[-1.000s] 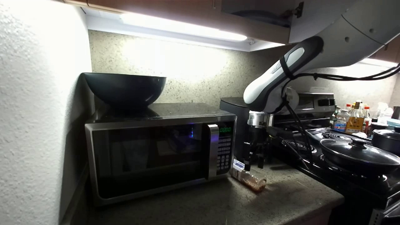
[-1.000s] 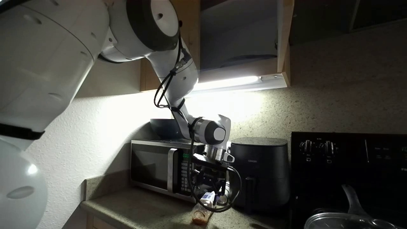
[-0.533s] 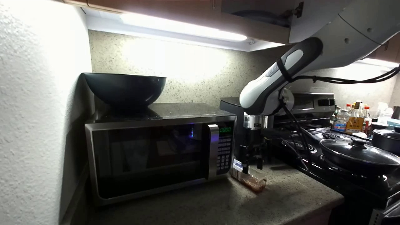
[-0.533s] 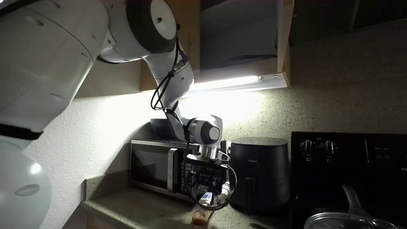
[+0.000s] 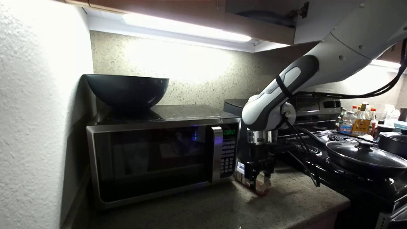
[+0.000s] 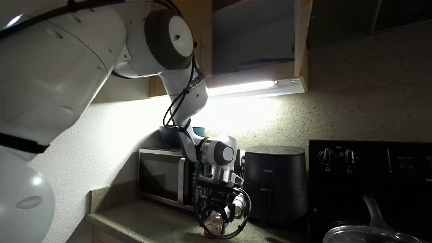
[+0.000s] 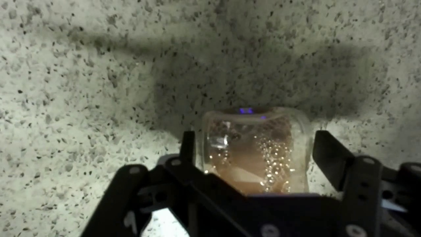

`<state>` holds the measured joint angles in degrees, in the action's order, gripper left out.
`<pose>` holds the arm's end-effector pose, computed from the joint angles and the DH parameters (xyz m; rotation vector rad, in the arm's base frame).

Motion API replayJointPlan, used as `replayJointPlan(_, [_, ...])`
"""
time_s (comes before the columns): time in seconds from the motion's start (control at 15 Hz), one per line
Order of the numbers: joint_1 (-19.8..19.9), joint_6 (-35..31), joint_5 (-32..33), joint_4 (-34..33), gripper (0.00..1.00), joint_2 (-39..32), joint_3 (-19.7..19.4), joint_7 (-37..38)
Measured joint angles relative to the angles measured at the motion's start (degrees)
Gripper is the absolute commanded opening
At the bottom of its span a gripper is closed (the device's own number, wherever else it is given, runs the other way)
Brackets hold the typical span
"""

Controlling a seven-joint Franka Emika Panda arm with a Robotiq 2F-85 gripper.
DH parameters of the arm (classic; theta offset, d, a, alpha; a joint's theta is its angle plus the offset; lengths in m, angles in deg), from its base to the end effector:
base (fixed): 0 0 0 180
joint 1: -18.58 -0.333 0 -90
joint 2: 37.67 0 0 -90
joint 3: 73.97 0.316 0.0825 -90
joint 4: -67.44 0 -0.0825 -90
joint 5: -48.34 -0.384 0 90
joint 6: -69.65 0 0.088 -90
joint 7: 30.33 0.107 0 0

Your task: Pick up the bottle and position it inside the wall cabinet

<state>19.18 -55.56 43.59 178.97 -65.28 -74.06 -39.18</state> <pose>0.5929 -0.0041 0.2134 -3.0366 -0.1313 0.3621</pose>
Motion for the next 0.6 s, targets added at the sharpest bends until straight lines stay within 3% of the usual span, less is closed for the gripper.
replayJointPlan(0.2, [0.06, 0.00, -0.01, -0.57, 0.41, -1.28, 0.06, 0.00])
replayJointPlan(0.6, [0.35, 0.12, -0.04, -0.96, 0.32, -1.09, 0.21, 0.00])
